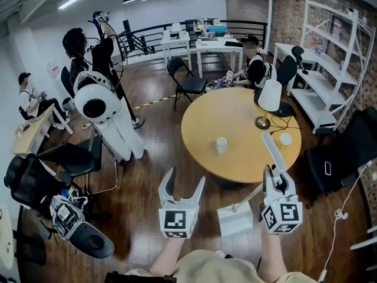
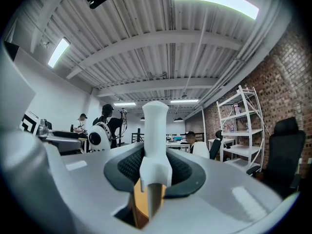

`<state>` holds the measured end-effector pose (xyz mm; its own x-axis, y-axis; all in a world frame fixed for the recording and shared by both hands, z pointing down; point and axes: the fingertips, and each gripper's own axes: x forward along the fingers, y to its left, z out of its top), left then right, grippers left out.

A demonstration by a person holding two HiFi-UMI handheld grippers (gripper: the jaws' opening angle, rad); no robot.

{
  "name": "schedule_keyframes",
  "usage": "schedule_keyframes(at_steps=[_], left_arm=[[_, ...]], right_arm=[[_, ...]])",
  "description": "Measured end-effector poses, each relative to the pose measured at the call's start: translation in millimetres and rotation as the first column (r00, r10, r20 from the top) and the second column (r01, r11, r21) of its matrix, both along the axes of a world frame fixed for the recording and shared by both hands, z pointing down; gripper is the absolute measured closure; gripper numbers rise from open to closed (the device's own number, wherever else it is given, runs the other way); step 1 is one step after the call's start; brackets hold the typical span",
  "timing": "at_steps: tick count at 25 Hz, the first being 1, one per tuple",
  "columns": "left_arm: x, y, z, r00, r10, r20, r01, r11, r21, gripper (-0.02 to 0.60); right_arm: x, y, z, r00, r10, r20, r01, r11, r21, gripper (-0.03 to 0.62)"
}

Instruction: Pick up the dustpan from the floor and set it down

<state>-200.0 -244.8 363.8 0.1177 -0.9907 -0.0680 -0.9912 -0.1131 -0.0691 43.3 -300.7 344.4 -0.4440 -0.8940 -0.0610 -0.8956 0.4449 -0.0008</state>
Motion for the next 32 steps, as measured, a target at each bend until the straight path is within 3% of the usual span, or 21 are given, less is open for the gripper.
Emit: schedule_keyframes(at_steps=[16,23,32], left_arm=[[25,-6,-1,0.999,0.054,0.003,-0.054,0.999,0.002,0.247],[67,-18,-1,0.987,0.162,0.012,-0.161,0.987,-0.01,0.247],[140,-33,7,0.945,0.326,0.031,-0.325,0.945,-0.044,0.247]], right_arm=[[33,1,15,0.998,0.055,-0.001,-0.055,0.998,-0.033,0.499],[75,5,23,0.991,0.132,0.011,-0.131,0.99,-0.057,0.5],[133,14,54,0.982,0.19,-0.024,-0.191,0.975,-0.115,0.5]])
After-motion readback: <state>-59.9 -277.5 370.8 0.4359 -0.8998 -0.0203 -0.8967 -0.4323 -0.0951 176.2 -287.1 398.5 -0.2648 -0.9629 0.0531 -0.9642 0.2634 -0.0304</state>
